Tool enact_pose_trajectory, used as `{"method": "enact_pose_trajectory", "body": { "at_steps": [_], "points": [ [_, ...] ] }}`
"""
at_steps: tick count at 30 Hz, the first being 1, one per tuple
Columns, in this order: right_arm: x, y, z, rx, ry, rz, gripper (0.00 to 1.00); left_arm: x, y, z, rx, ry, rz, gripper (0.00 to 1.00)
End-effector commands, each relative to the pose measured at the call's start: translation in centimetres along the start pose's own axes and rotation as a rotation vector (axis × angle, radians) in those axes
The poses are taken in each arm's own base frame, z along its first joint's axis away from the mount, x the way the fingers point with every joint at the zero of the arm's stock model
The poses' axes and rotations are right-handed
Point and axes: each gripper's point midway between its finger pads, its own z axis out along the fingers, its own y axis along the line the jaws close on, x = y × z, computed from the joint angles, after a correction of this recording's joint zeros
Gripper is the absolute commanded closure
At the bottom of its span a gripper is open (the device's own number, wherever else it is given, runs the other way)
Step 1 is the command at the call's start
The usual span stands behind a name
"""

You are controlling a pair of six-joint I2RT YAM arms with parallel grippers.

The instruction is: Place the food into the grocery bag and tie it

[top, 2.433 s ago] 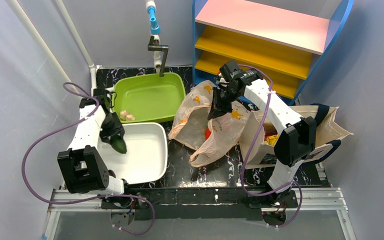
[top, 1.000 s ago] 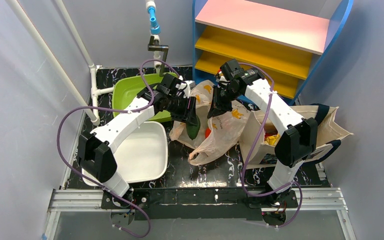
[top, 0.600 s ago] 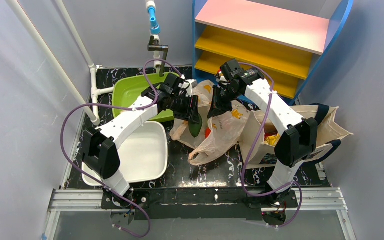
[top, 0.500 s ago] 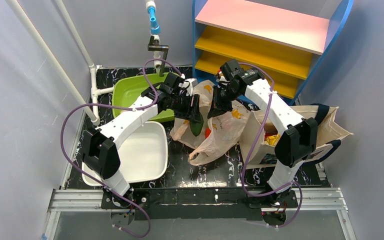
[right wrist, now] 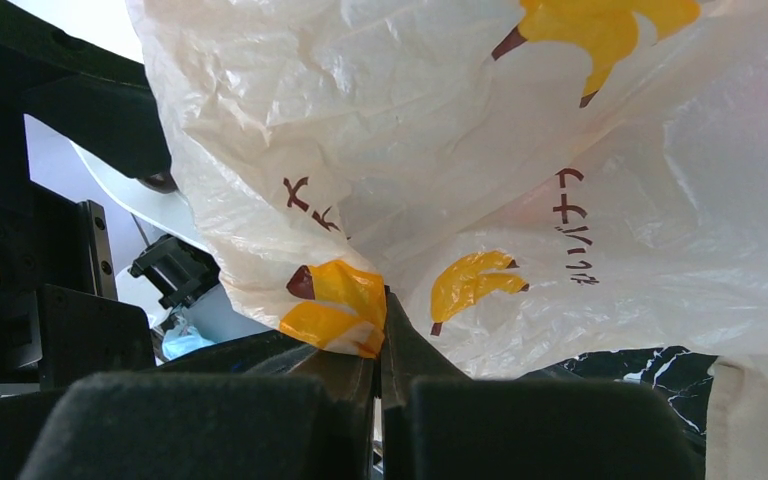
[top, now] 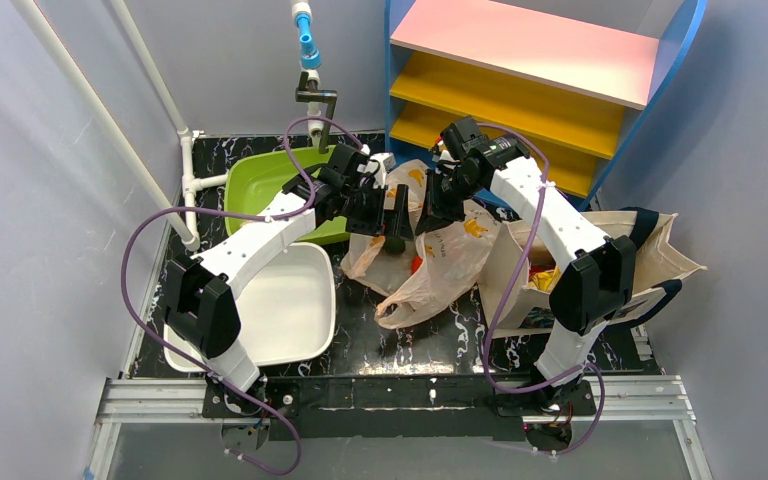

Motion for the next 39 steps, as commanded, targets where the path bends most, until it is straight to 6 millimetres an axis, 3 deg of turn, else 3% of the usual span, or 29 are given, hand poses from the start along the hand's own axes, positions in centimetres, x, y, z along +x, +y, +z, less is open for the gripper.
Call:
{"method": "enact_pose_trajectory", "body": {
  "at_steps": [1, 7, 13, 24, 39],
  "points": [
    [-0.3, 1.0, -1.2, -0.018, -0.029, -0.036, 0.99, -0.9, -0.6, -2.3, -0.033, -0.057, 0.031, 0.02],
    [-0.4, 1.2, -1.1, -0.022, -0.027, -0.037, 0.99, -1.1, 0.9, -5.8, -0.16, -0.137, 0.086, 0.02],
    [-0.5, 1.2, -0.9, -0.027, -0.02, -0.037, 0.99, 0.2, 3.4, -9.7, -0.332, -0.174, 0.128, 0.02],
    [-0.5, 1.2, -0.7, -0.029, -0.01, -0.034, 0.99, 7.2, 7.4, -15.5, -0.529, -0.145, 0.043, 0.03],
    [0.3, 1.1, -0.3, -0.047, 0.011, -0.015, 0.99, 14.4, 13.9, -21.3, -0.914, -0.319, -0.392, 0.02]
  ]
}}
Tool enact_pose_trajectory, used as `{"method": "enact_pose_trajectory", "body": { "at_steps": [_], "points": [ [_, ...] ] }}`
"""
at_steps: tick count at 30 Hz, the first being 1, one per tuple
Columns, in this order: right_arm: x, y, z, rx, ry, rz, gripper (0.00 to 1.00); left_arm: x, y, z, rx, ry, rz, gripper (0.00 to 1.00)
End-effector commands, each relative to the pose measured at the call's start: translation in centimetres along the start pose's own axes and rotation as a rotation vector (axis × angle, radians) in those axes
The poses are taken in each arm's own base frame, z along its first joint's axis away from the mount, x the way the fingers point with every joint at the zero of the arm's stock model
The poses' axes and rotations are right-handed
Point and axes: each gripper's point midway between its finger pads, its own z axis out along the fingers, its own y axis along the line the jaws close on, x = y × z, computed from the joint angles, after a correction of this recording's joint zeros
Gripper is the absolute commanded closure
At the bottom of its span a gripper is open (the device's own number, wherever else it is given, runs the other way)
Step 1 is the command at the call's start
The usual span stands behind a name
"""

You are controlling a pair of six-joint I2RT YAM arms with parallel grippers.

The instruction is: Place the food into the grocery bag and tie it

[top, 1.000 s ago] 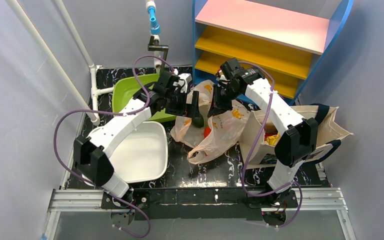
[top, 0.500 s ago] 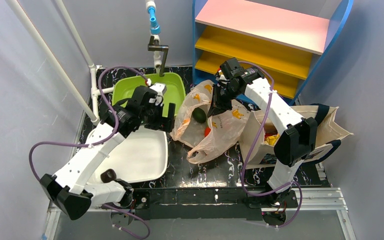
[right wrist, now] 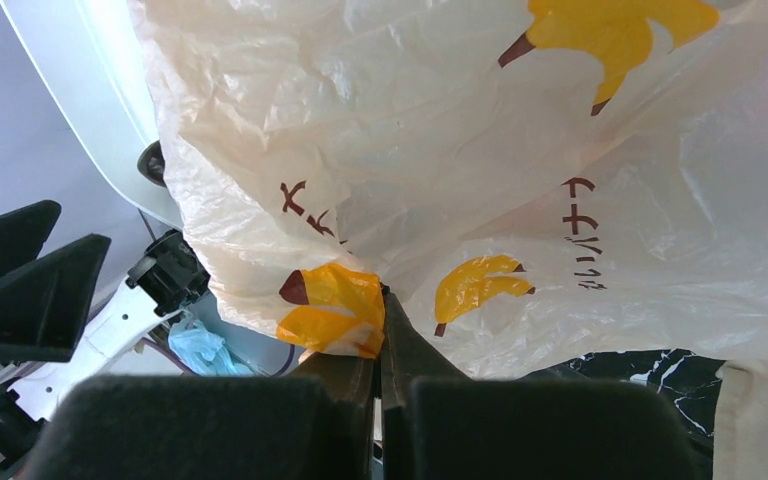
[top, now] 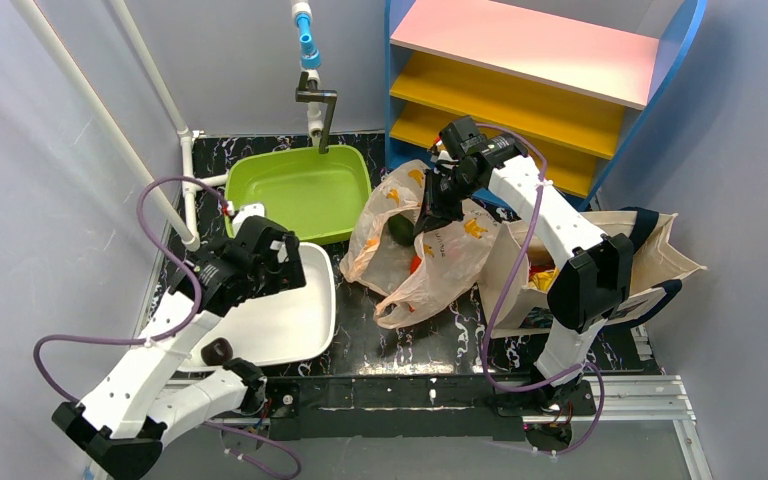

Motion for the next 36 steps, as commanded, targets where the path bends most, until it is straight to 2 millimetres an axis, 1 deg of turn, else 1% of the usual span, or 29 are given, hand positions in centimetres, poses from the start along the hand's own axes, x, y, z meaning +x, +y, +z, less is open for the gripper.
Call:
{"method": "enact_pose_trajectory", "body": {
  "at_steps": [1, 4, 7, 10, 15, 18, 19, 23, 26, 31, 36],
  "points": [
    [0.4, 0.9, -0.5, -0.04, -0.002, -0.019, 0.99, 1.0, 4.3, -0.7, -0.179, -0.036, -0.147, 0.02],
    [0.6, 0.9, -0.3, -0.044, 0.008, -0.013, 0.99, 1.7, 5.2, -1.2, -0.231, 0.012, -0.205, 0.02],
    [0.7, 0.9, -0.2, -0.049, 0.014, -0.012, 0.99, 3.1, 6.1, -1.5, -0.309, 0.135, -0.225, 0.02],
    [0.7, 1.0, -0.1, -0.057, 0.02, -0.011, 0.99, 3.6, 6.8, -1.4, -0.38, 0.208, -0.262, 0.02],
    [0.7, 1.2, 0.1, -0.067, 0.032, -0.003, 0.99, 4.5, 9.0, -1.8, -0.537, 0.28, -0.366, 0.03],
    [0.7, 1.3, 0.3, -0.075, 0.041, 0.002, 0.99, 5.8, 10.1, -1.6, -0.621, 0.35, -0.415, 0.03],
    [0.7, 1.3, 0.4, -0.077, 0.041, 0.002, 0.99, 6.5, 10.4, -1.4, -0.643, 0.375, -0.436, 0.03],
    [0.6, 1.4, 0.7, -0.084, 0.051, 0.007, 0.99, 8.2, 10.9, -1.1, -0.657, 0.432, -0.54, 0.04],
    [0.6, 1.3, 0.9, -0.085, 0.056, 0.01, 0.99, 9.0, 11.1, -0.7, -0.663, 0.46, -0.611, 0.03],
    [0.5, 1.4, 1.0, -0.088, 0.057, 0.014, 0.99, 10.1, 12.6, -0.2, -0.729, 0.499, -0.689, 0.03],
    [0.6, 1.3, 1.2, -0.085, 0.064, 0.018, 0.99, 10.5, 13.0, 0.6, -0.75, 0.517, -0.699, 0.02]
  ]
}}
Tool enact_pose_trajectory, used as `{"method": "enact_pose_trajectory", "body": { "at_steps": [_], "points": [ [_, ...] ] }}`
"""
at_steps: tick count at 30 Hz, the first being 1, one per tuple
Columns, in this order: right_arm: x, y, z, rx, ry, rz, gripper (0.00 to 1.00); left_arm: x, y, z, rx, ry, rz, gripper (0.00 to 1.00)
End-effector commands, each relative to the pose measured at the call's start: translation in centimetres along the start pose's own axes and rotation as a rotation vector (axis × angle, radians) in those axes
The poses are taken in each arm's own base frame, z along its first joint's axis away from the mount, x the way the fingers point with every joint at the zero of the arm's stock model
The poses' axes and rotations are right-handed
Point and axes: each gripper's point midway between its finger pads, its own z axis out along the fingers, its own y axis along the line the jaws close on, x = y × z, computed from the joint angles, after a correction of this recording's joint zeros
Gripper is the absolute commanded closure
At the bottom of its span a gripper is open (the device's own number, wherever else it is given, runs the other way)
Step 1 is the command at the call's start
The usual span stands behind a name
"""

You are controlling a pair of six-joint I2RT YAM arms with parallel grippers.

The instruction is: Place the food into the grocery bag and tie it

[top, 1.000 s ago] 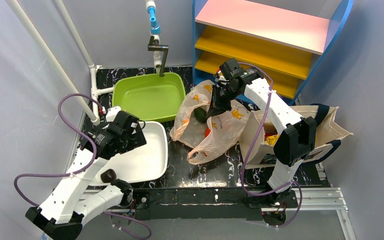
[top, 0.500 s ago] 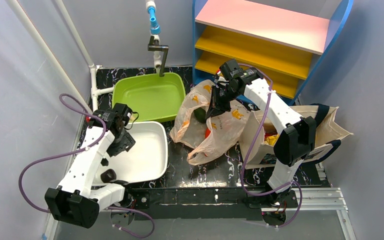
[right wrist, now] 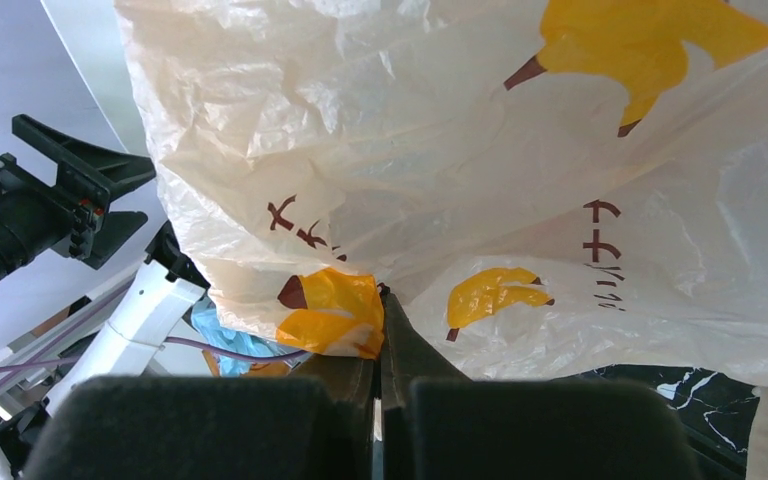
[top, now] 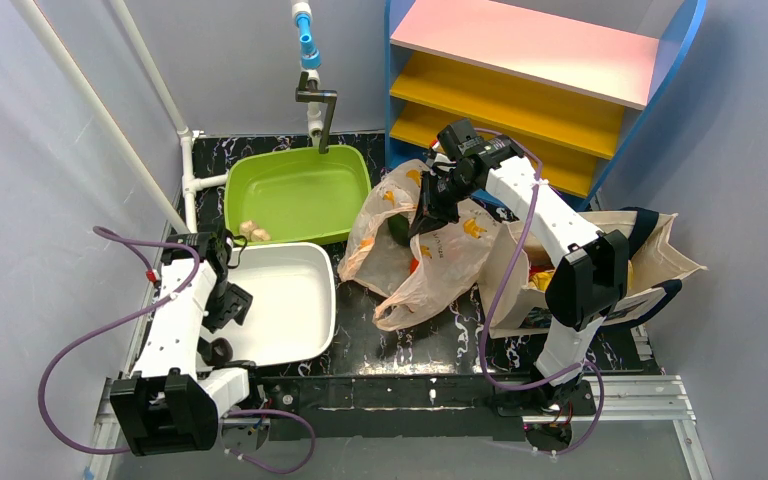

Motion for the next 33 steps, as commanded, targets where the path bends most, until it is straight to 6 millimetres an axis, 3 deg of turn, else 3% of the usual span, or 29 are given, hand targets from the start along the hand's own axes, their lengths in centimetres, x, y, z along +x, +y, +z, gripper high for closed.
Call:
{"method": "enact_pose_trajectory", "body": {
  "at_steps": [1, 12, 19, 33],
  "points": [
    [0.1, 0.4, 0.5, -0.023, 0.016, 0.004, 0.99, -0.1, 0.1, 0.8, -0.037, 0.014, -0.003, 0.02],
    [0.5, -0.1, 0.5, -0.006, 0.022, 0.009, 0.99, -2.4, -1.2, 2.7, -0.089, -0.001, 0.037, 0.02],
    [0.5, -0.2, 0.6, 0.0, 0.021, 0.011, 0.99, -1.9, -1.6, 5.1, -0.113, 0.097, -0.029, 0.02],
    [0.6, -0.5, 0.6, 0.018, 0.03, 0.016, 0.99, -1.1, -2.4, 7.8, -0.076, 0.163, -0.168, 0.02]
  ]
}}
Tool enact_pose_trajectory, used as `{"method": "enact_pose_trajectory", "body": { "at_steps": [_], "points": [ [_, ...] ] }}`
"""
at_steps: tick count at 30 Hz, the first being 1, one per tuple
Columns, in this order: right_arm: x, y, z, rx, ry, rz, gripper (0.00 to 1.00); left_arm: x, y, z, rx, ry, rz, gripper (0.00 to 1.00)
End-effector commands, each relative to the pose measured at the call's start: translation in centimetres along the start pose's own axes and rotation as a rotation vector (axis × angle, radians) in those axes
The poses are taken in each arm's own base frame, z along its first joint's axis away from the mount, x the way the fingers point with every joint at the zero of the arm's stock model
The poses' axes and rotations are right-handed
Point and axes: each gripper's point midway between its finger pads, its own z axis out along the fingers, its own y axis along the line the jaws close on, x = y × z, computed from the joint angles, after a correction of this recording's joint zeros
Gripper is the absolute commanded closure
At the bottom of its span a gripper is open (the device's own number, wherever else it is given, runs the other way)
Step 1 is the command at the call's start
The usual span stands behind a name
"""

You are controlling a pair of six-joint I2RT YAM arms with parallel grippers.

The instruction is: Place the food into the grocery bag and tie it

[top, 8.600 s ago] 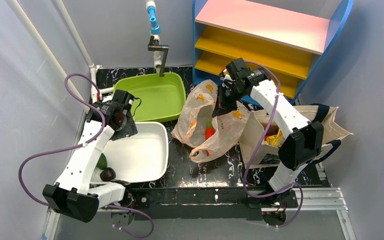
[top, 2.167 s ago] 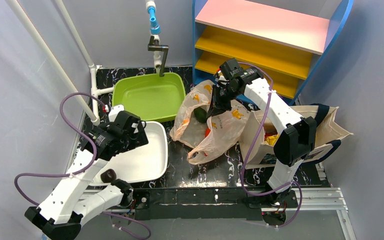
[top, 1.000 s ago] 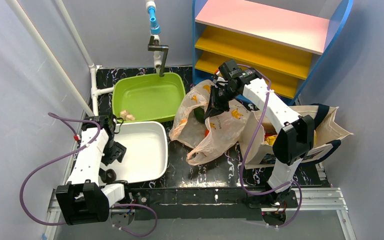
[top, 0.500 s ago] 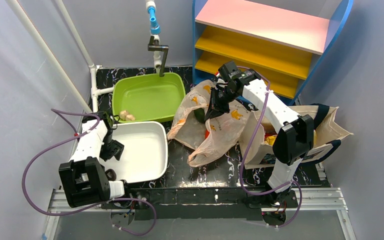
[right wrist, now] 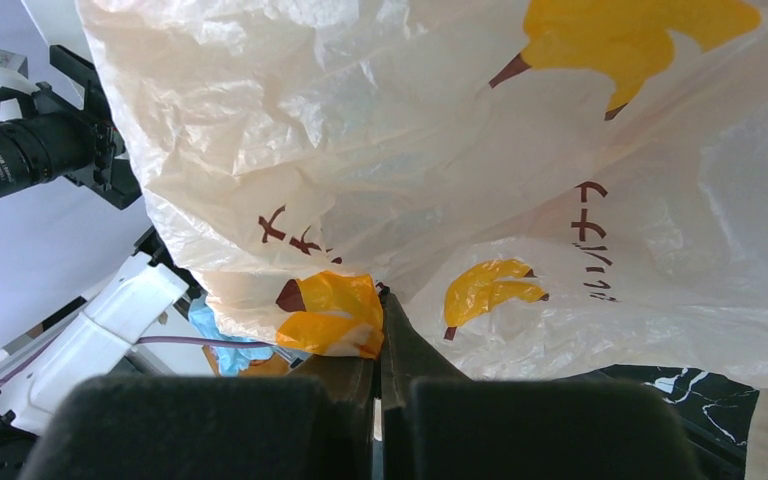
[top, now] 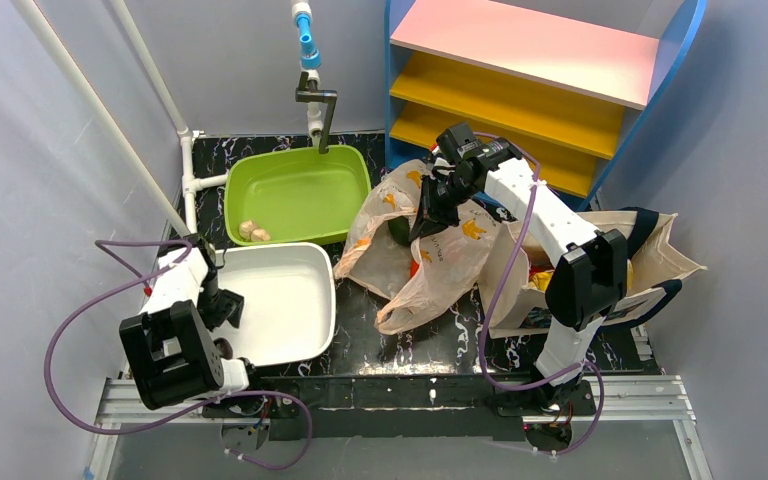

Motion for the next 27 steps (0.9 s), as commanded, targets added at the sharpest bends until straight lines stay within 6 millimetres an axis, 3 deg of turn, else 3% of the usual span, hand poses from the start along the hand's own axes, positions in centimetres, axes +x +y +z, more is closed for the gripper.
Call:
{"method": "enact_pose_trajectory", "body": {
  "at_steps": [1, 6, 9, 17, 22, 27],
  "points": [
    [0.2, 0.0, 0.0, 0.007, 0.012, 0.004, 0.99, 0.2, 0.2, 1.0, 0.007, 0.011, -0.057, 0.02],
    [0.3, -0.1, 0.0, 0.016, 0.013, 0.0, 0.99, -0.3, 0.3, 1.4, 0.004, 0.0, -0.076, 0.06],
    [0.3, -0.1, -0.1, 0.019, 0.019, 0.003, 0.99, -0.4, 0.3, 1.7, 0.005, -0.008, -0.083, 0.13],
    [0.2, -0.1, -0.4, 0.037, 0.016, -0.004, 0.99, -1.2, 0.0, 1.3, 0.023, -0.035, -0.07, 0.66],
    [0.1, 0.0, -0.6, 0.038, 0.009, -0.003, 0.99, -1.5, -0.9, 0.1, 0.07, -0.021, -0.072, 0.86],
    [0.0, 0.0, -0.8, 0.041, -0.002, -0.005, 0.99, -1.6, -2.5, -1.0, 0.151, 0.012, -0.056, 0.98]
  ]
}}
